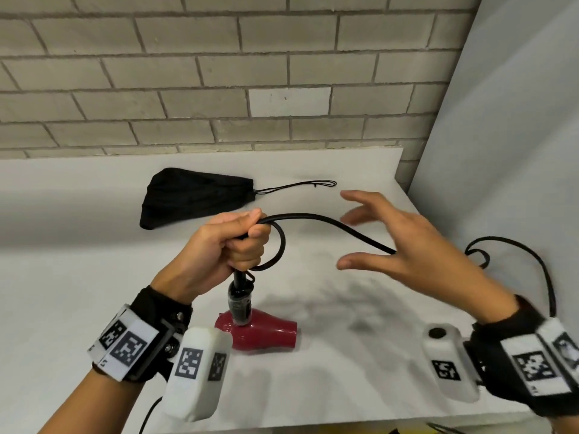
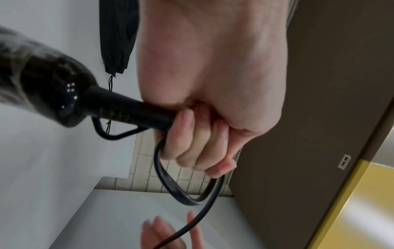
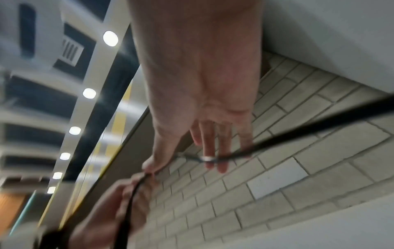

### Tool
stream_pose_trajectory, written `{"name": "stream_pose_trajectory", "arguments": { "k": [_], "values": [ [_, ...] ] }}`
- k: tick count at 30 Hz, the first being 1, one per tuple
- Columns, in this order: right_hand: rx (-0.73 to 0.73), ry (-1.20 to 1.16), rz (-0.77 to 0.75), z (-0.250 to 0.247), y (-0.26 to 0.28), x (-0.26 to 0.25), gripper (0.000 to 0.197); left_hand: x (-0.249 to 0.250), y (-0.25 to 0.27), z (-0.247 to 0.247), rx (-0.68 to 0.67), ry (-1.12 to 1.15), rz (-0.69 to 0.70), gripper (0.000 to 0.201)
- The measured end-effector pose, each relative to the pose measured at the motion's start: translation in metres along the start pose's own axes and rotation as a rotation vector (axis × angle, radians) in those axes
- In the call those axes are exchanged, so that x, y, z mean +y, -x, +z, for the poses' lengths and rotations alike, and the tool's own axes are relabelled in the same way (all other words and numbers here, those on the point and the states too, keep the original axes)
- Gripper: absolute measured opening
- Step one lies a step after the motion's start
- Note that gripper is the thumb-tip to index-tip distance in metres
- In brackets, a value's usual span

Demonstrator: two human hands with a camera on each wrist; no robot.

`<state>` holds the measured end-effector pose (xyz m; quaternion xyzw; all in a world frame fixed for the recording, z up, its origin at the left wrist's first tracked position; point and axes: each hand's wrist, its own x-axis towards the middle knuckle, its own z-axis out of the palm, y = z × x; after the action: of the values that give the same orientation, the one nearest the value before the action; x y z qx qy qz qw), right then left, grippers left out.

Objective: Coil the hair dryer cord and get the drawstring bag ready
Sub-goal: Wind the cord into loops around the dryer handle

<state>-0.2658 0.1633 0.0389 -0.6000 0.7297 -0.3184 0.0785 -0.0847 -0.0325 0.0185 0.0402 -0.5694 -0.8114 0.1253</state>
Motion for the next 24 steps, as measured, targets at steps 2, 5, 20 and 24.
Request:
{"name": "stream_pose_trajectory", "arguments": {
  "k": [2,5,20,24],
  "values": [
    [0.158,-0.006,-0.085,0.017,0.003,0.006,0.052,0.000,0.002,0.000,0.005,-0.002,0.007,0.029],
    [0.398,0.063,-0.186,0.032,0.014,0.027,0.028,0.002,0.007,-0.002,0.025,-0.024,0.008,0.031],
    [0.492,0.543,-0.399,0.078,0.049,0.032,0.014,-0.007,-0.013,0.013,0.067,-0.036,0.011,0.033],
    [0.409,0.541,-0.508,0.088,0.041,0.006,0.012,-0.008,-0.015,0.018,0.050,-0.077,0.003,0.032]
  ]
}}
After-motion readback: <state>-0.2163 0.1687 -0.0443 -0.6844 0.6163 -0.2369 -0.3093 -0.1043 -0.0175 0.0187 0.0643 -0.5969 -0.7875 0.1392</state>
